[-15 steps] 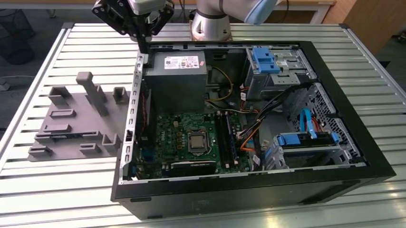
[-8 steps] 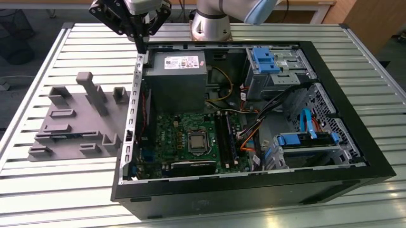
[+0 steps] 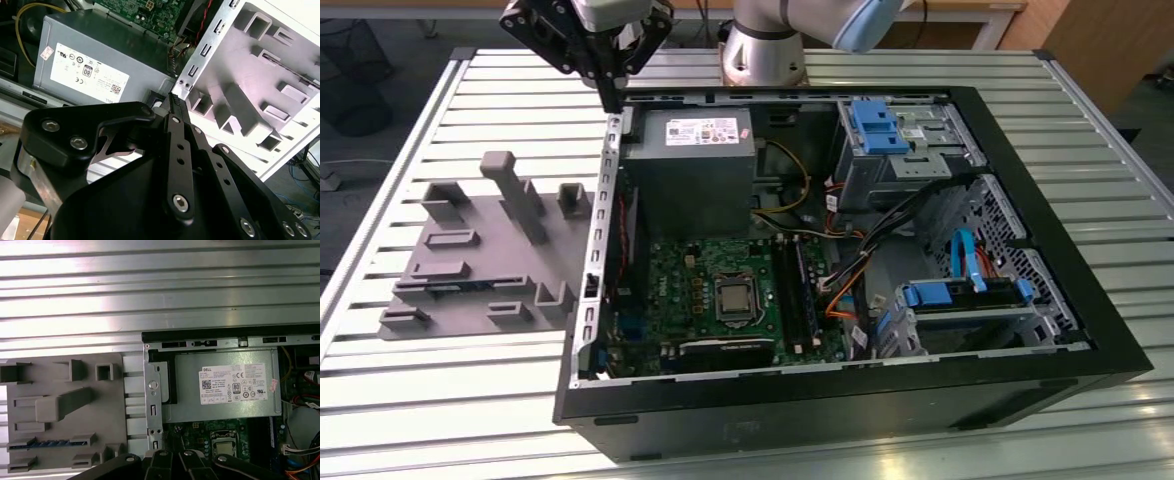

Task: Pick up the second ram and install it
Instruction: 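Reach for the second ram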

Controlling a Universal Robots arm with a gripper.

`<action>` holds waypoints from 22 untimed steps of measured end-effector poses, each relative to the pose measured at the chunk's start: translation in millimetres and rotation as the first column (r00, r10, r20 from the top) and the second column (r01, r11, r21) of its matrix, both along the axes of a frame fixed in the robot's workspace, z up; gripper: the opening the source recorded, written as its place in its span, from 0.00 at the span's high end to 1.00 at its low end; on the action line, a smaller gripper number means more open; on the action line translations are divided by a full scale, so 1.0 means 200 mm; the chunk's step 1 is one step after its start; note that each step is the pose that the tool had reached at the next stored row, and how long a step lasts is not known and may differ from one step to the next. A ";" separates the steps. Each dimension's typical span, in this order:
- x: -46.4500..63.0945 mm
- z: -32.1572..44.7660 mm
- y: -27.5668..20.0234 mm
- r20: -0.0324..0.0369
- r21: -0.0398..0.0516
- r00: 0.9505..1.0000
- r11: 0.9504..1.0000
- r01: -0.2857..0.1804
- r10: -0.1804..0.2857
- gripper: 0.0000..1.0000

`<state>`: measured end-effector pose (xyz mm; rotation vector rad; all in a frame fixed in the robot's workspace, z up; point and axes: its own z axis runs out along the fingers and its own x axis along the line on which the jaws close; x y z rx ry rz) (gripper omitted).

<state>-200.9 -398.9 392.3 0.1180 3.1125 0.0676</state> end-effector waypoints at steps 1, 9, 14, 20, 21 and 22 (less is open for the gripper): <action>0.00 0.000 0.000 0.000 0.000 1.000 1.000 0.000 0.000 0.89; -0.03 0.000 0.000 0.000 0.000 1.000 1.000 0.000 0.000 0.89; -0.04 -0.001 0.000 0.000 0.000 1.000 1.000 0.000 0.000 0.89; -0.06 -0.002 0.000 0.000 0.000 1.000 1.000 0.000 0.000 0.89; -0.06 -0.002 0.000 0.000 0.000 1.000 1.000 0.000 0.000 0.89; -0.06 -0.002 0.000 0.000 0.000 1.000 1.000 0.000 0.000 0.89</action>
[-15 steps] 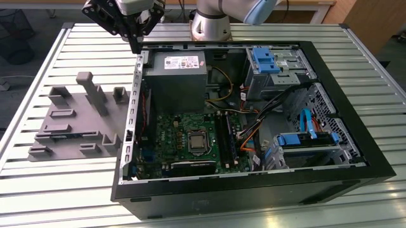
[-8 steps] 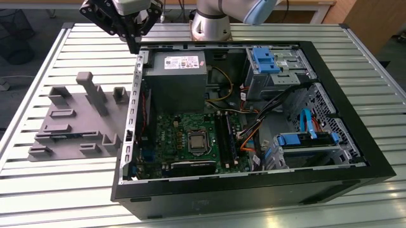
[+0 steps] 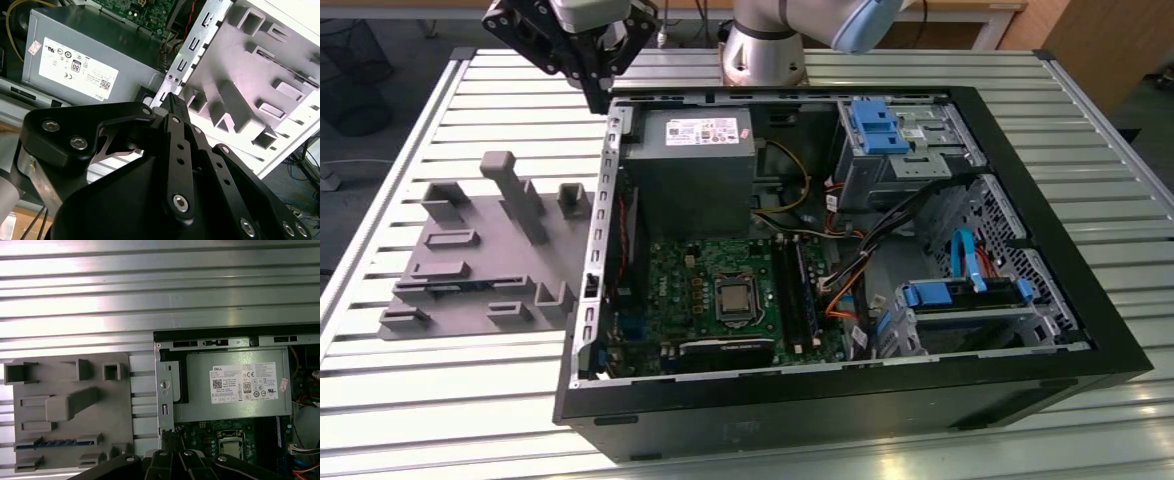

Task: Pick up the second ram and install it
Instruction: 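Reach for the second ram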

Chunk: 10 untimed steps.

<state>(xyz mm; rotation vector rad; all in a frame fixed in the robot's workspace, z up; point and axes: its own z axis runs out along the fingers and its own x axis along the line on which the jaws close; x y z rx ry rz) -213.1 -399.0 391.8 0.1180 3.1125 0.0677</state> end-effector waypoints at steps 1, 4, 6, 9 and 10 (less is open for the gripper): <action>0.00 0.000 0.000 0.000 0.000 1.000 1.000 0.000 0.000 0.89; -0.01 -0.001 0.000 0.000 0.000 1.000 1.000 0.000 0.000 0.89; -0.02 -0.002 0.000 0.000 0.000 1.000 1.000 0.000 0.000 0.89; -0.03 -0.003 0.000 0.000 0.000 1.000 1.000 0.000 0.000 0.89; -0.03 -0.003 0.000 0.000 0.000 1.000 1.000 0.000 0.000 0.89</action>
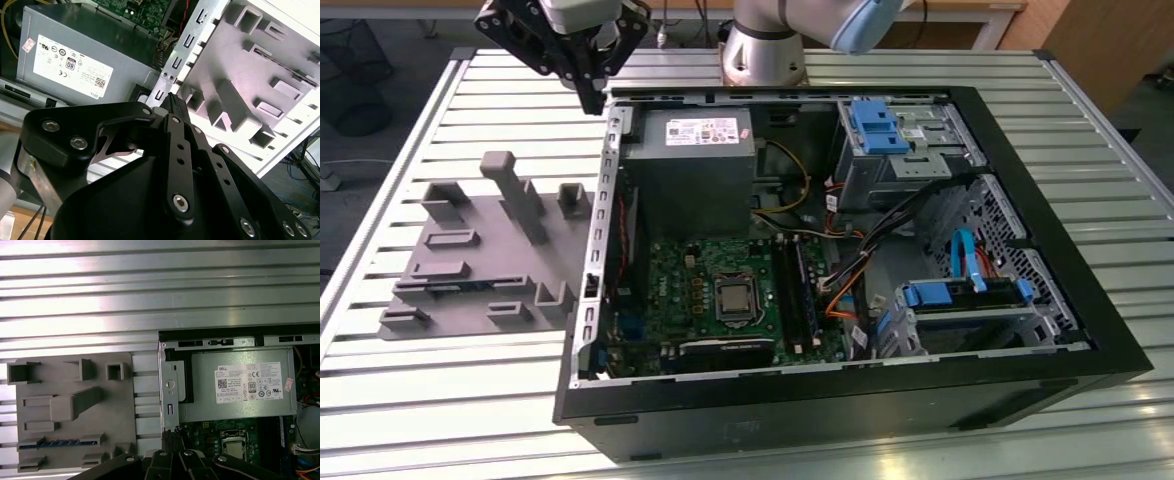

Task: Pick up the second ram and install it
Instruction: 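Reach for the second ram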

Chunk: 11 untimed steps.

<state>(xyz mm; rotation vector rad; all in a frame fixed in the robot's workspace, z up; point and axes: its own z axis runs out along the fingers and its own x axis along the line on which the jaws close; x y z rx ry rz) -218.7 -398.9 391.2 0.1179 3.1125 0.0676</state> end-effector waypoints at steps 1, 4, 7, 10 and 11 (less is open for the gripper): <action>0.00 0.000 0.000 0.000 0.000 1.000 1.000 0.000 0.000 0.89; -0.01 -0.001 0.000 0.000 0.000 1.000 1.000 0.000 0.000 0.89; -0.03 -0.003 0.000 0.000 0.000 1.000 1.000 0.000 0.000 0.89; -0.05 -0.004 0.000 0.000 0.000 1.000 1.000 0.000 0.000 0.89; -0.06 -0.005 0.000 0.000 0.000 1.000 1.000 0.000 0.000 0.89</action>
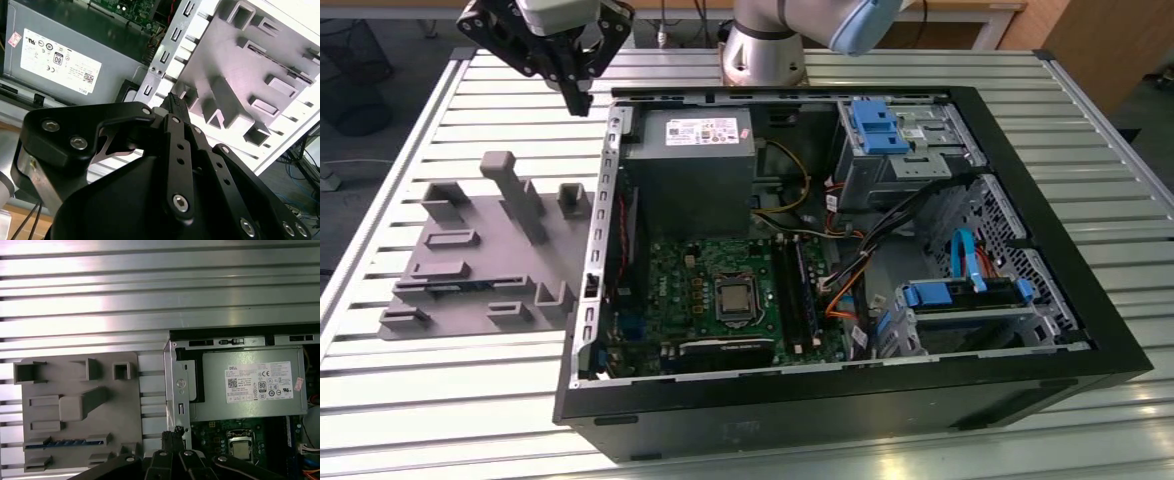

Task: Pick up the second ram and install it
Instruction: 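Reach for the second ram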

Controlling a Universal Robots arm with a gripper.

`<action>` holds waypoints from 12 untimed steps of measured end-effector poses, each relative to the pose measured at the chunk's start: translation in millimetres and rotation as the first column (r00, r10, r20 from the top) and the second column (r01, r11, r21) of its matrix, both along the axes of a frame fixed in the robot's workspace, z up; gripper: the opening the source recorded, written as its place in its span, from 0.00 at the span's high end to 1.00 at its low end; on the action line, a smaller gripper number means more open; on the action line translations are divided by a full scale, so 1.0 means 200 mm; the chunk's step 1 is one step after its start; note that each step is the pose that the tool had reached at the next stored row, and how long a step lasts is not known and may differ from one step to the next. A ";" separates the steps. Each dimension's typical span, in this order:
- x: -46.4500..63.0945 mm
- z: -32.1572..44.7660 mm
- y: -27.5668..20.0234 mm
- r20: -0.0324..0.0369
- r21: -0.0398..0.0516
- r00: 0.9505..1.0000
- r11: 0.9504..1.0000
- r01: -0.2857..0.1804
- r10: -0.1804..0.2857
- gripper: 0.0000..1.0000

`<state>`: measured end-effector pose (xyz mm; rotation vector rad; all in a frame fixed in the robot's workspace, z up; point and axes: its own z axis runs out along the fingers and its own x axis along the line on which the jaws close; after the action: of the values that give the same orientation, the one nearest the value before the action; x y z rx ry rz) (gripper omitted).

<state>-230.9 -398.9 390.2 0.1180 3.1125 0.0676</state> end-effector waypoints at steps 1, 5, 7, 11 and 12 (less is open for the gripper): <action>-0.01 0.000 0.000 0.000 0.000 1.000 1.000 0.000 0.000 0.89; -0.02 -0.001 0.000 0.000 0.000 1.000 1.000 0.000 0.000 0.89; -0.02 -0.001 0.000 0.000 0.000 1.000 1.000 0.000 0.000 0.89; -0.02 -0.001 0.000 0.000 0.000 1.000 1.000 0.000 0.000 0.89; -0.02 -0.001 0.000 0.000 0.000 1.000 1.000 0.000 0.000 0.89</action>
<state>-234.5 -398.9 390.0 0.1180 3.1126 0.0676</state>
